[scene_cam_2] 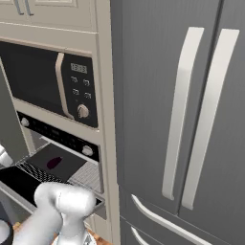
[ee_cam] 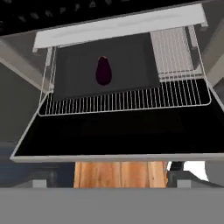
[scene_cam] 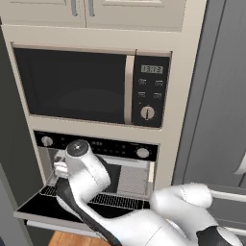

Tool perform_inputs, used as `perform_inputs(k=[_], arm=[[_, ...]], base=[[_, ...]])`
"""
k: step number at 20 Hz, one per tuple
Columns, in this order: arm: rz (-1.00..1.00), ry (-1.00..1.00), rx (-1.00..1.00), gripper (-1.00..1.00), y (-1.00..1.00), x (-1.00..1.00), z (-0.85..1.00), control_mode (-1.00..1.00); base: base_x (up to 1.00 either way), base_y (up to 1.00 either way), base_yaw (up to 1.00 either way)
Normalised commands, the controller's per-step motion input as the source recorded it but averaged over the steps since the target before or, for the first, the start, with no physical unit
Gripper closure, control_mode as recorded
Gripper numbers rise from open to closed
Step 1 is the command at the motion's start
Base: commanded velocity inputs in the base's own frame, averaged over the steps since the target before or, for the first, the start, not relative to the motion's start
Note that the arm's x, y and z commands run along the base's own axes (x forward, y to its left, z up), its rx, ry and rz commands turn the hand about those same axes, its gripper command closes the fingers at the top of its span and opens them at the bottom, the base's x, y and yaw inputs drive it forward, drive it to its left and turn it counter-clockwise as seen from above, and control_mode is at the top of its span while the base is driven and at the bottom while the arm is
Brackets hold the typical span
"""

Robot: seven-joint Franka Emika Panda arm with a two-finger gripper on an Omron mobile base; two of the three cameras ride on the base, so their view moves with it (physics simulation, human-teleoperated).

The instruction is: Place the eggplant on the bottom rack of the oven.

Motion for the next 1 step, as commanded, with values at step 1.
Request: perform_inputs(k=[1], arm=[[0.00, 0.00, 0.05, -1.00, 0.00, -0.66, 0.98, -1.00]], base=[[0.00, 0.00, 0.00]])
